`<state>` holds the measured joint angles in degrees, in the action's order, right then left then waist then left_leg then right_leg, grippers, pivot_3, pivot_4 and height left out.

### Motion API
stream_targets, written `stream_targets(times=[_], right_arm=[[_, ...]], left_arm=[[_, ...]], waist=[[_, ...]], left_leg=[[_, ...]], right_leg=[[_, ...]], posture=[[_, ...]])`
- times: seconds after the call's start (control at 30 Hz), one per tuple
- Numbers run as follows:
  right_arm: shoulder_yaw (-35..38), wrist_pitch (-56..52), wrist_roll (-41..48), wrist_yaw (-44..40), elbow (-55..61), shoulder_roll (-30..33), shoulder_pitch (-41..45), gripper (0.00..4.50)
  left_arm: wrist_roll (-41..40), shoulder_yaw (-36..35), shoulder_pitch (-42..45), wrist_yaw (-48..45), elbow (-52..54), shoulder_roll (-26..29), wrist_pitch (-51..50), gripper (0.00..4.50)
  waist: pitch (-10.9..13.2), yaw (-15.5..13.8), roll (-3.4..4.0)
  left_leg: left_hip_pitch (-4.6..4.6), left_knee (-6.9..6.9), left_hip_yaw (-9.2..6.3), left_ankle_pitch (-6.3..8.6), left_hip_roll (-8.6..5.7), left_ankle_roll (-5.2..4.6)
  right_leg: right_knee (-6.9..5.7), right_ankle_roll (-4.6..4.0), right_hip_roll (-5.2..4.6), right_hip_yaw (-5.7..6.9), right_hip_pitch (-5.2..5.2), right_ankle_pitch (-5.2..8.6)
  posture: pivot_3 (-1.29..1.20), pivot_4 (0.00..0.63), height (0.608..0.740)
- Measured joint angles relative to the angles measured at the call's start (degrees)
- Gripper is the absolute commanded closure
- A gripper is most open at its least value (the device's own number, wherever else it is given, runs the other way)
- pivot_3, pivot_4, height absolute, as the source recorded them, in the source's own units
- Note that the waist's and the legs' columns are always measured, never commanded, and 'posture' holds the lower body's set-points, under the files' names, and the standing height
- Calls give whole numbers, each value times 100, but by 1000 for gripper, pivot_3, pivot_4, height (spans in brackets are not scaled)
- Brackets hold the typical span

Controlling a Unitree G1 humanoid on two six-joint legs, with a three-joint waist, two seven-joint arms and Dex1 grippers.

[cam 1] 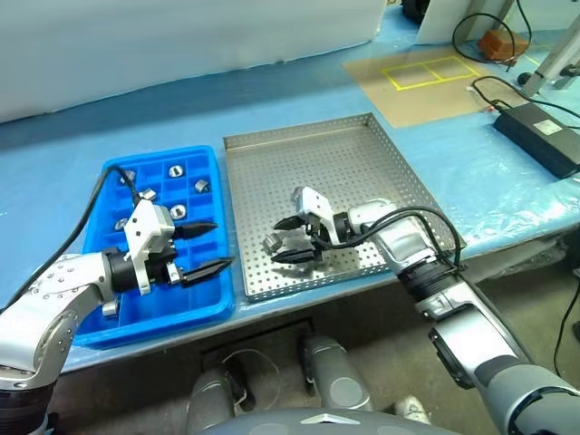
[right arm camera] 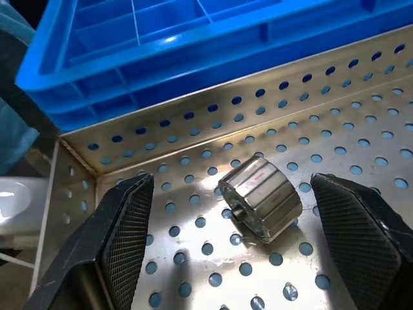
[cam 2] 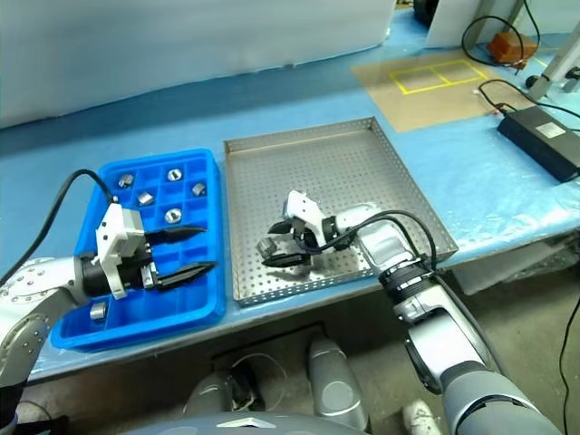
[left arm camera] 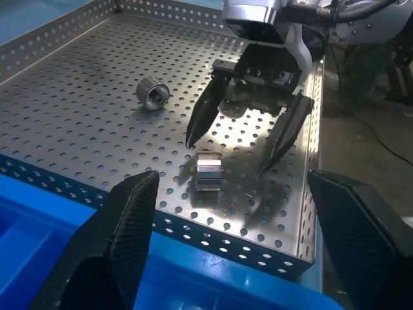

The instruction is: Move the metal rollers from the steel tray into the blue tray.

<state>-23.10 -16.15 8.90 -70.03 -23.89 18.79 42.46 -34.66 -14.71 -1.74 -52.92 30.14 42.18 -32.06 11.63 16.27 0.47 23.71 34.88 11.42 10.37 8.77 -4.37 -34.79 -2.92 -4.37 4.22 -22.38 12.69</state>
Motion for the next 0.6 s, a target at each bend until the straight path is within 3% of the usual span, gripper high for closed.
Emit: stream_targets(times=[0.33,0.53,0.6], right_arm=[[-13,798,-384,-101,-718,-148,142,504],[-13,1010,-557,-124,-901,-192,142,2496],[-13,1048,-608,-97,-911,-230,142,2496]], left_arm=[[213,-55,-735,-151,64,47,631,627],[213,-94,-885,-332,46,179,803,582],[213,-96,-878,-366,-10,197,841,582]], waist=[[0,-216,-1],[0,-318,-2],[0,-314,-2]], left_leg=[[-3,-15,5,0,2,-2],[-40,-15,8,-2,2,3],[-43,-15,10,-2,1,4]], right_leg=[[-1,-15,1,0,-1,1],[-8,-15,1,-8,26,1],[-9,-15,2,-14,28,1]], posture=[[-478,150,740],[-484,150,740],[-485,150,740]])
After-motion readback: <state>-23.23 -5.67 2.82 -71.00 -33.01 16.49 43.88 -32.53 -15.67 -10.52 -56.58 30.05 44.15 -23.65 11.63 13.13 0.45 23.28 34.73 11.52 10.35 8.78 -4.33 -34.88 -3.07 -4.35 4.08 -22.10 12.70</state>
